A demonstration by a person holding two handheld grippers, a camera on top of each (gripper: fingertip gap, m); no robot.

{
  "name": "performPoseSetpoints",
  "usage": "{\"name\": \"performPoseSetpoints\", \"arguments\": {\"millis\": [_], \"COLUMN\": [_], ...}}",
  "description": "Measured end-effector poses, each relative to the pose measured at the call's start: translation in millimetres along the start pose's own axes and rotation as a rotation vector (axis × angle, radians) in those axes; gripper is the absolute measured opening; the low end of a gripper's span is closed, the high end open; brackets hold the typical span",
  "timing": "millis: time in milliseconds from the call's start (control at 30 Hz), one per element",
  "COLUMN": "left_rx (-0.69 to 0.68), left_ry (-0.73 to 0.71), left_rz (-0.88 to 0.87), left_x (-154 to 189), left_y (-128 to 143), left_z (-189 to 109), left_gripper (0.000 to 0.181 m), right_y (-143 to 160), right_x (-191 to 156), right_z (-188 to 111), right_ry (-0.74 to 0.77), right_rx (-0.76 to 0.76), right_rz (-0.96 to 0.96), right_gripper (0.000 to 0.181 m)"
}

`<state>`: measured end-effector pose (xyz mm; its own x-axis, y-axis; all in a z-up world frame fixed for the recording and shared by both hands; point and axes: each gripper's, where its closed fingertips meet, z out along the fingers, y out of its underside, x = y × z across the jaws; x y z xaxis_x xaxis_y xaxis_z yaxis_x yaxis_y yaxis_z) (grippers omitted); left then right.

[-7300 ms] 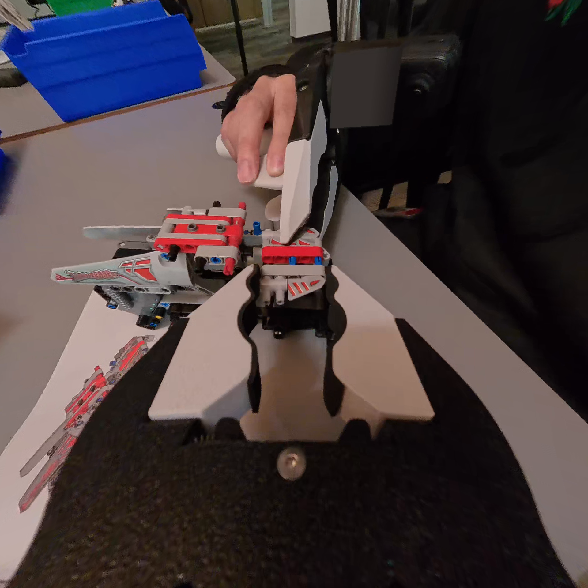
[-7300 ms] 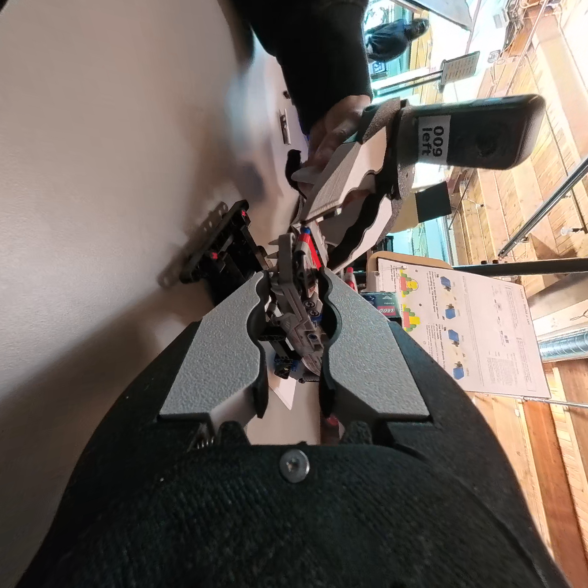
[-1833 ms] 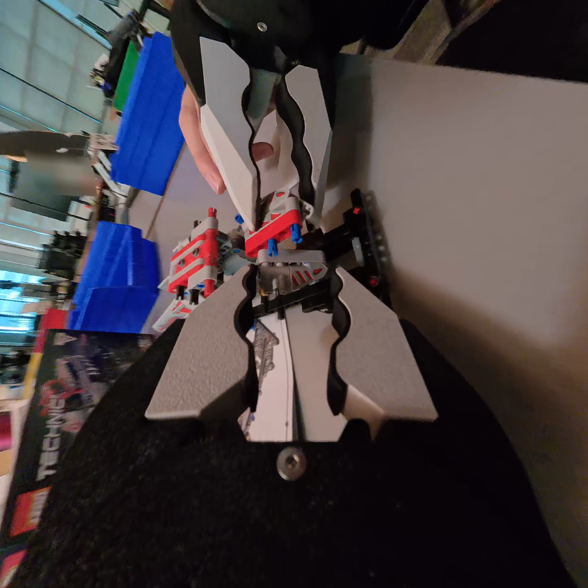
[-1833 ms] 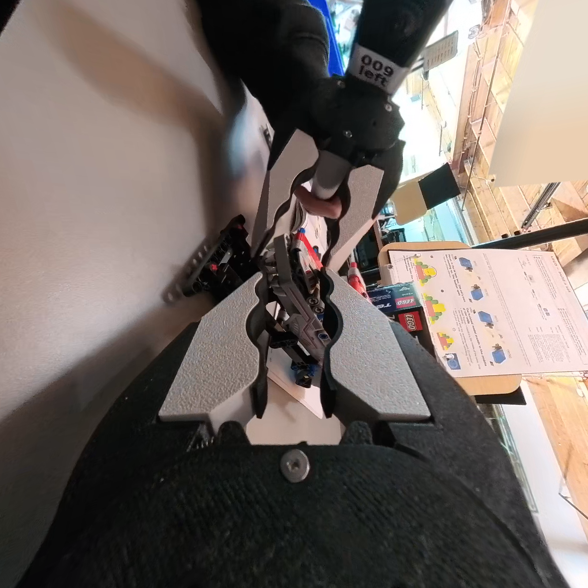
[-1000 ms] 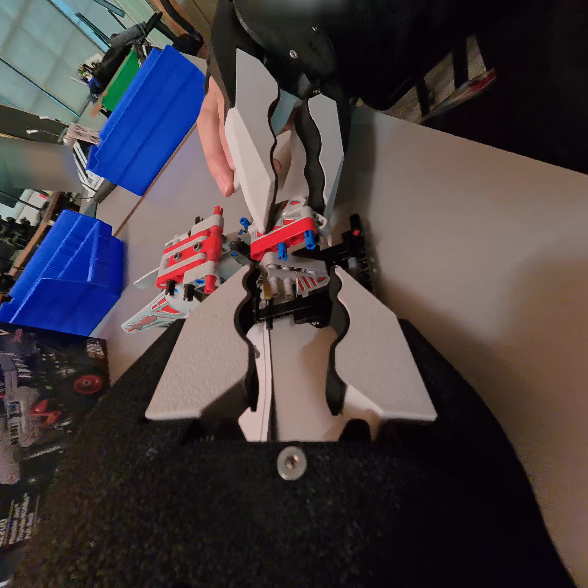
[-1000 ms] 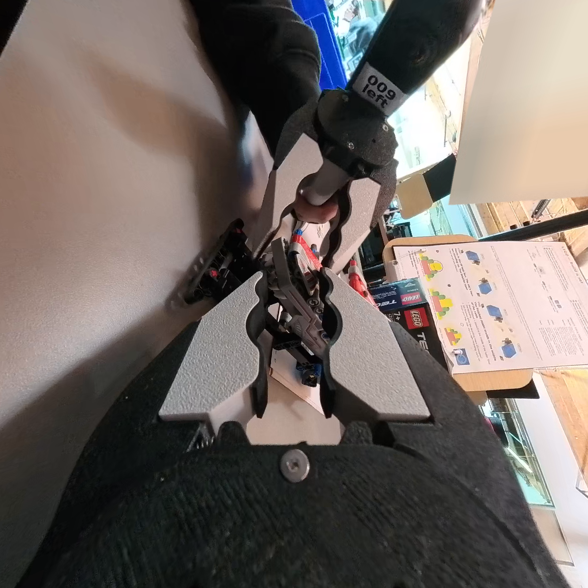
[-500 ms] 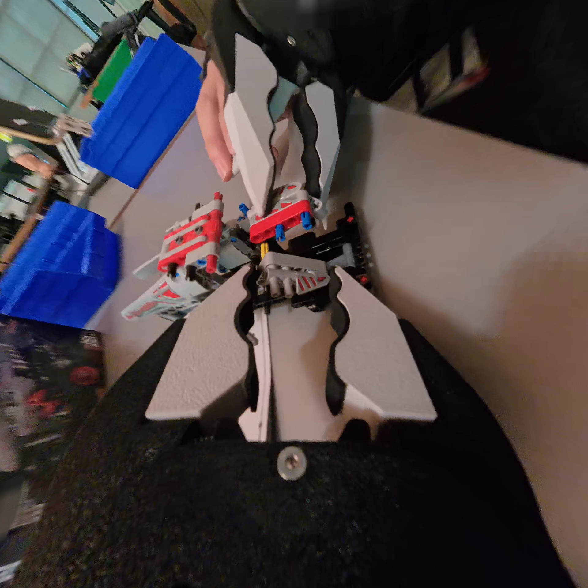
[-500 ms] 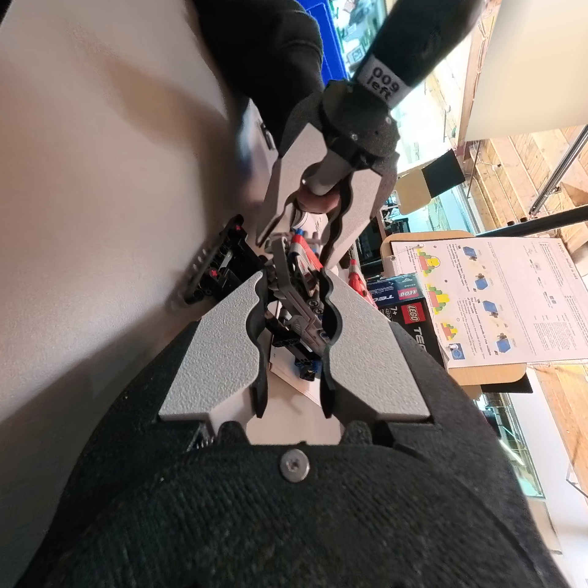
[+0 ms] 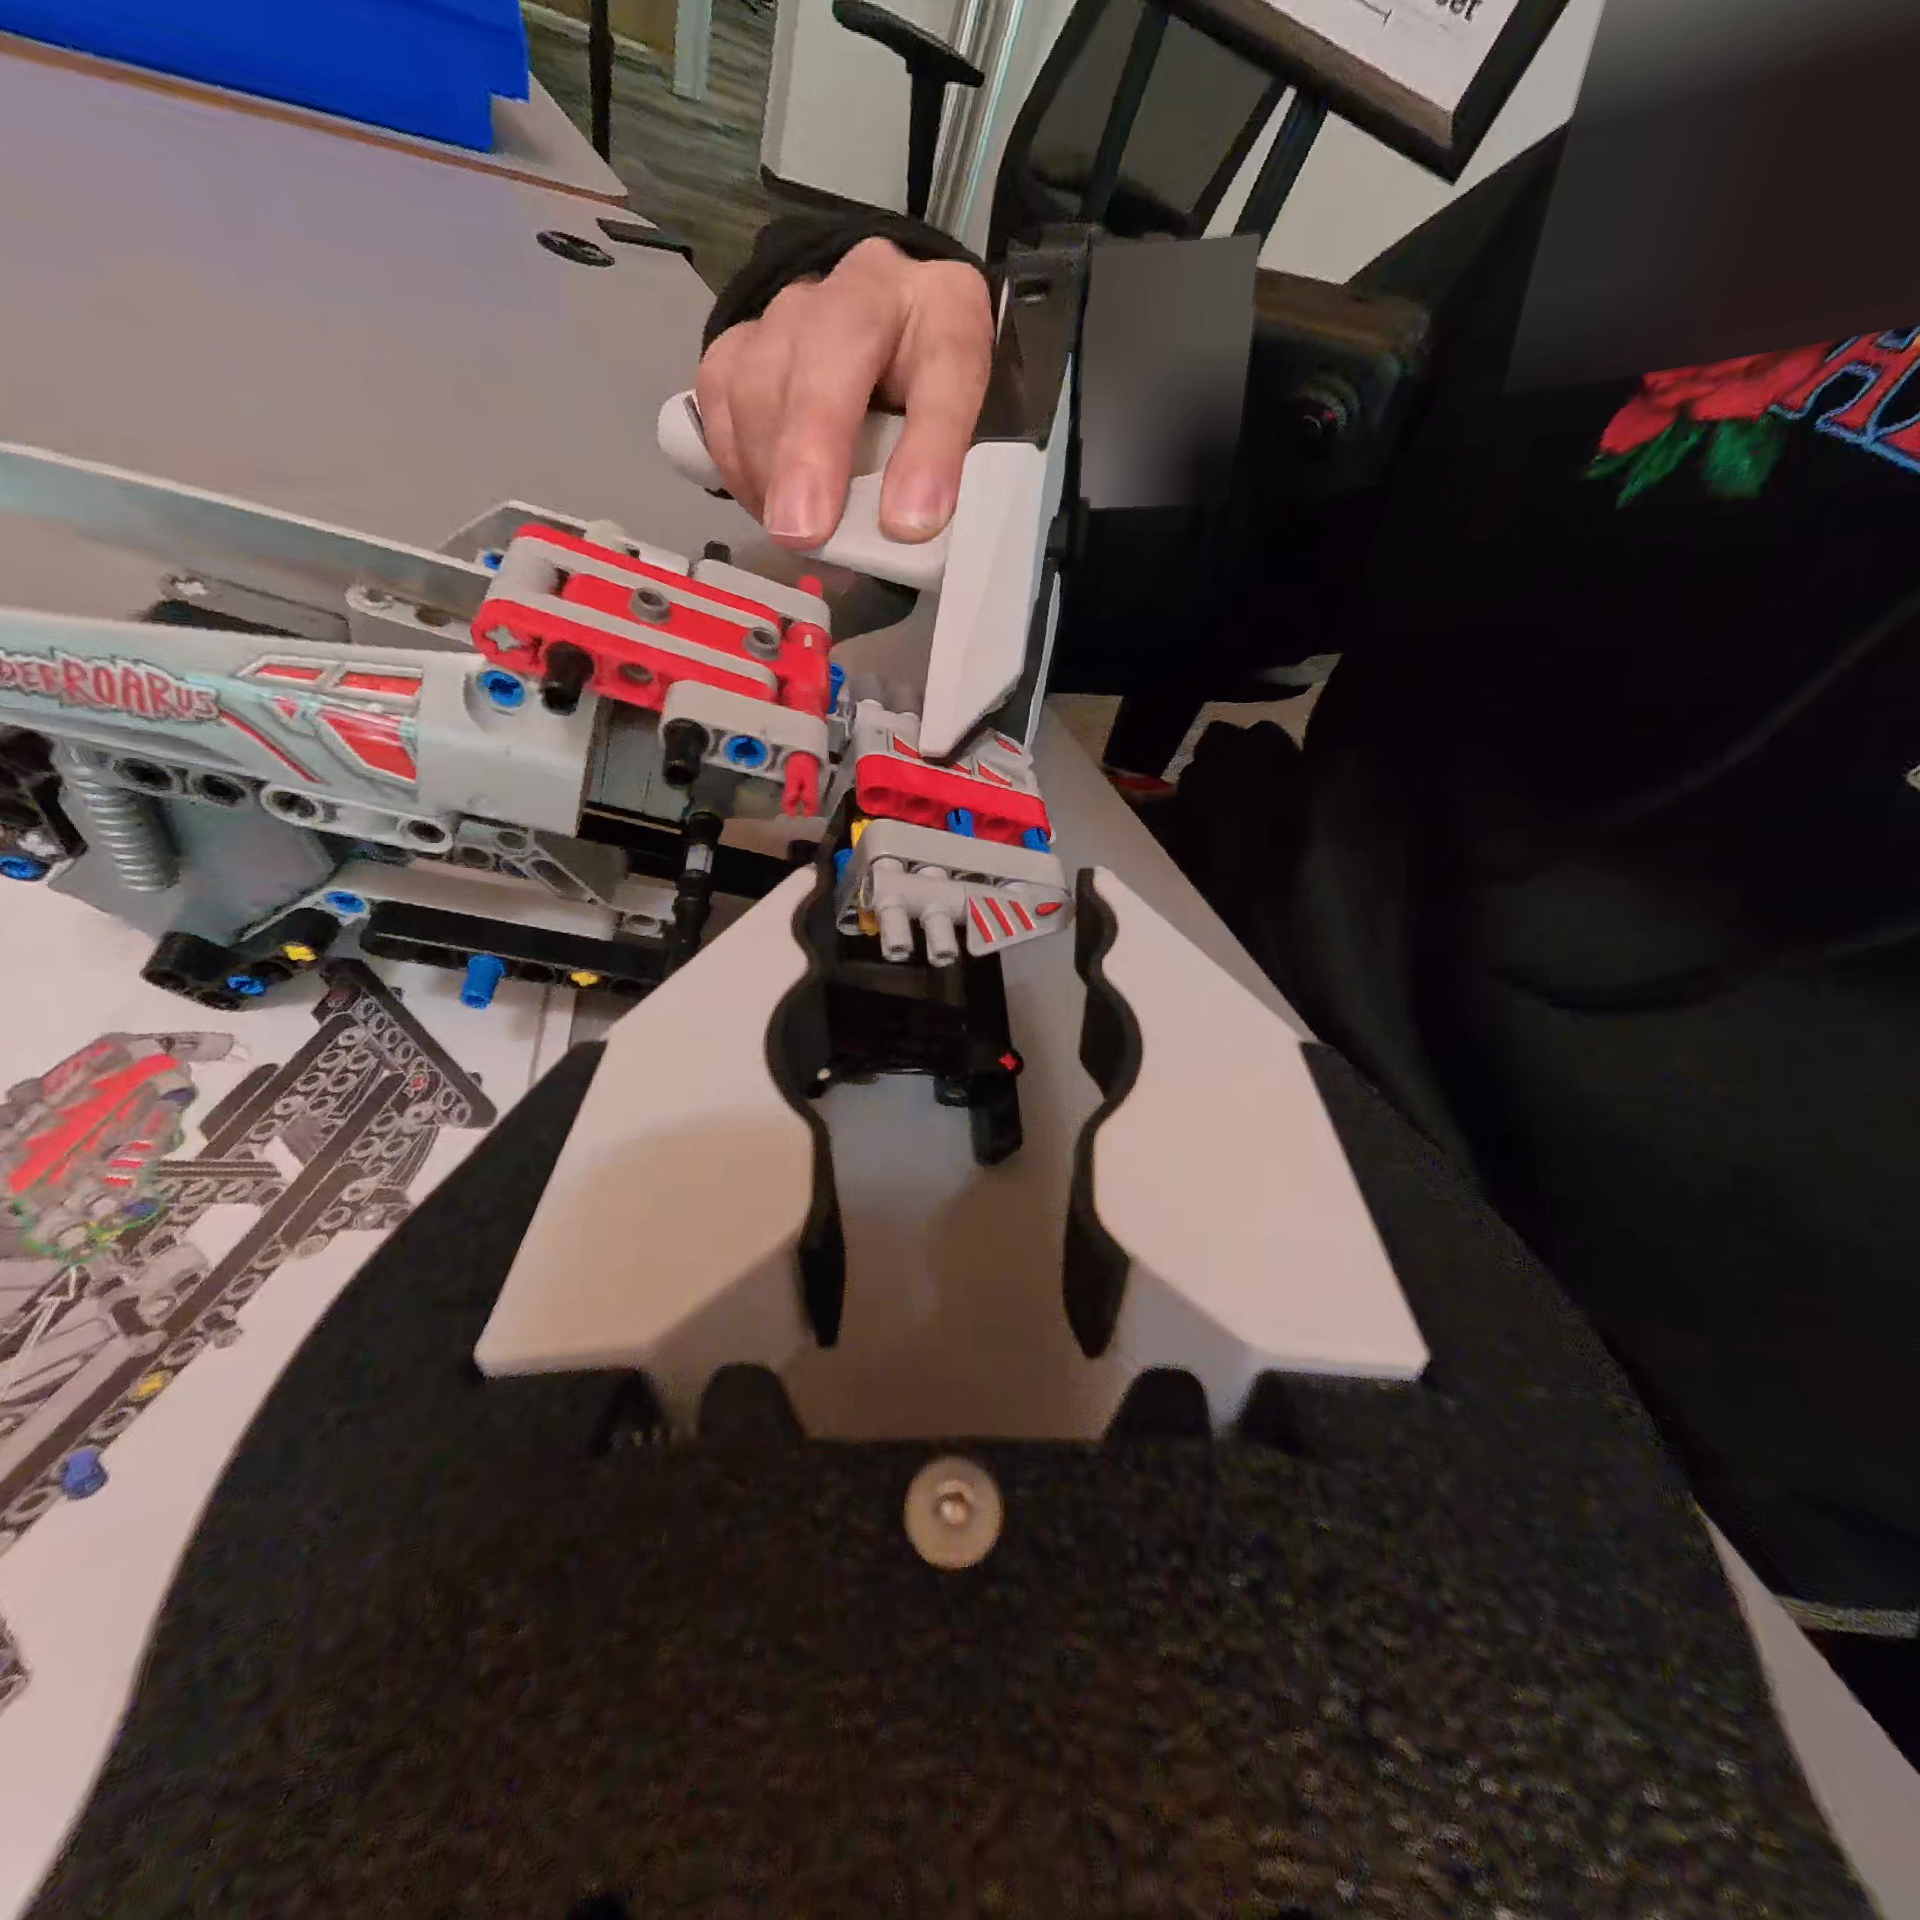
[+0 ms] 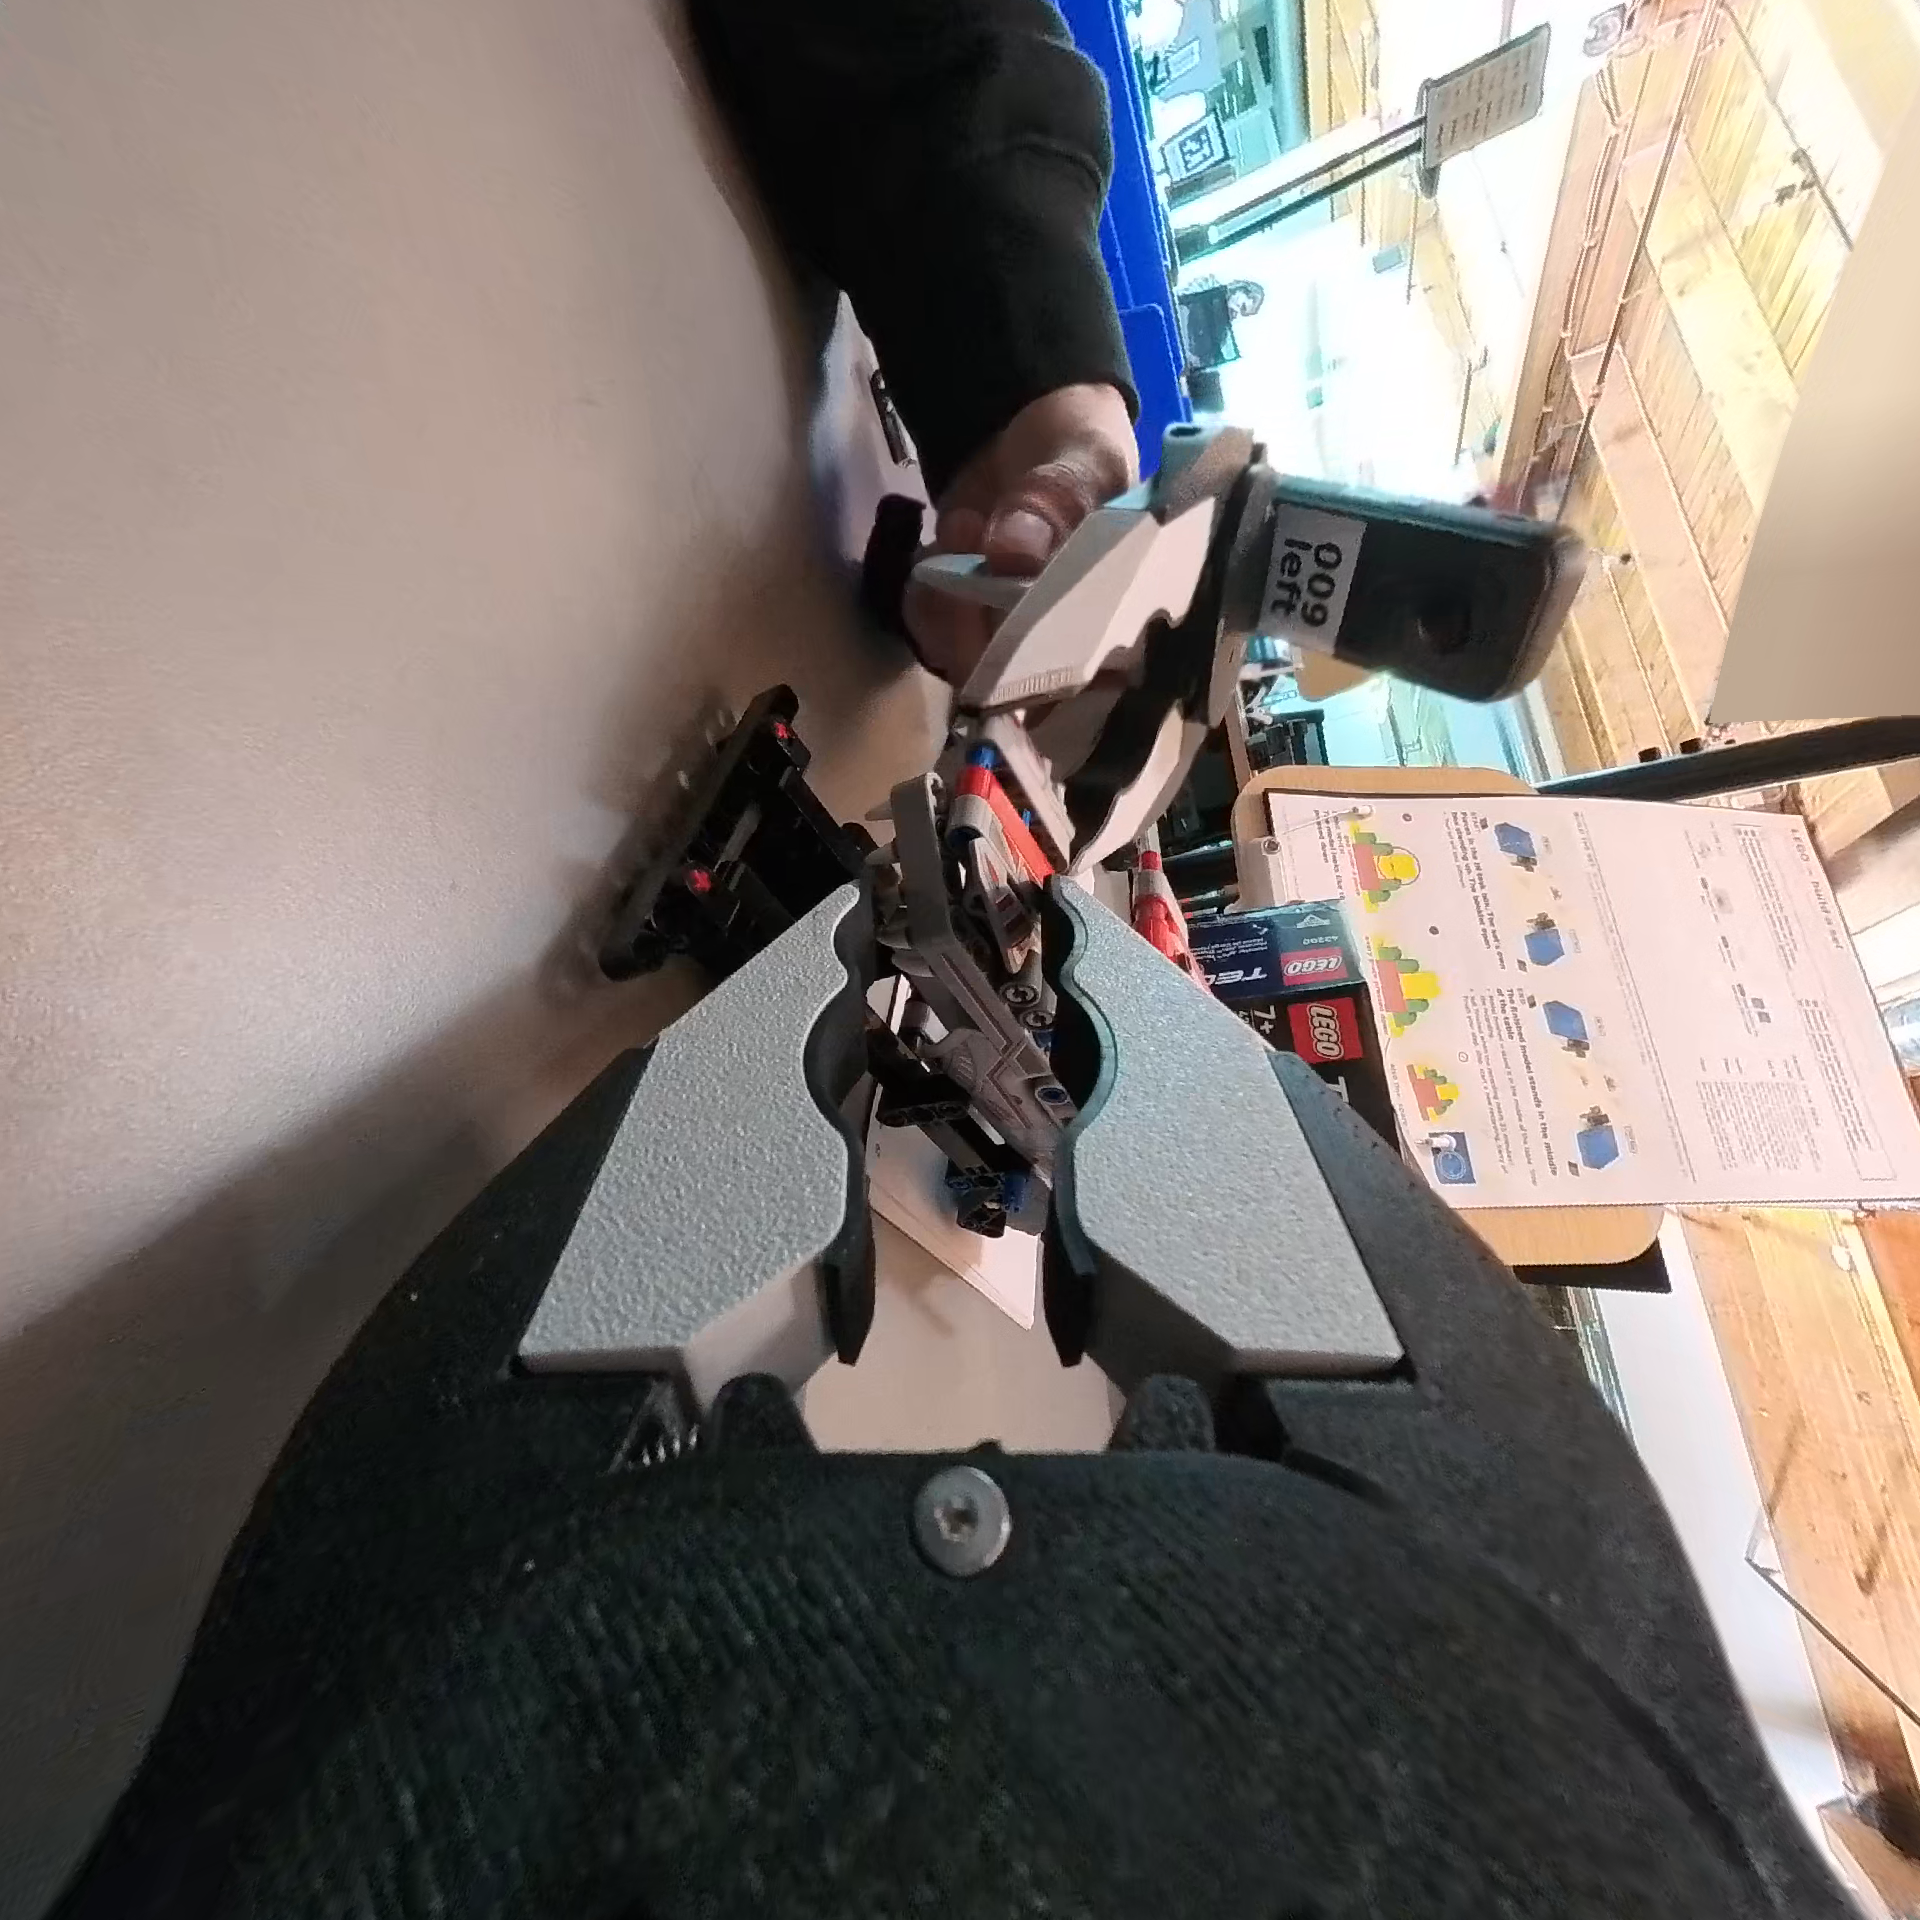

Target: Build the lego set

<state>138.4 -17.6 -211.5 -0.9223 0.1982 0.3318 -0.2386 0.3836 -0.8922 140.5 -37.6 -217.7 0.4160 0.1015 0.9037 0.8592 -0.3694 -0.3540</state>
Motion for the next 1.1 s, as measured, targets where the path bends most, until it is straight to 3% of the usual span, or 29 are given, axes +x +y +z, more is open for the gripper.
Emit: {"name": "performPoseSetpoints", "arguments": {"millis": [333, 533, 733, 933, 1100], "left_rx": [-0.134, -0.086, -0.222, -0.108, -0.151], "left_ry": [-0.065, -0.055, -0.117, -0.059, -0.135], "left_rz": [0.074, -0.009, 0.085, -0.092, 0.021], "left_x": [-2.0, -3.6, -4.1, -7.0, -9.0], "left_y": [2.7, -1.5, 2.5, -5.6, -5.2], "left_z": [1.7, 2.8, 3.2, 3.1, 5.2], "left_gripper": [0.043, 0.042, 0.042, 0.042, 0.042], "right_y": [0.9, 2.7, 1.7, 4.0, 4.4], "right_x": [1.8, 3.7, 4.2, 7.9, 7.5], "right_z": [2.0, 1.6, 3.6, 3.1, 0.1], "right_ry": [-0.002, -0.015, -0.022, -0.010, -0.043], "right_rx": [-0.005, -0.025, -0.015, -0.015, -0.016], "right_rz": [-0.015, -0.026, -0.044, -0.019, 0.037], "right_gripper": [0.029, 0.029, 0.028, 0.028, 0.031]}}
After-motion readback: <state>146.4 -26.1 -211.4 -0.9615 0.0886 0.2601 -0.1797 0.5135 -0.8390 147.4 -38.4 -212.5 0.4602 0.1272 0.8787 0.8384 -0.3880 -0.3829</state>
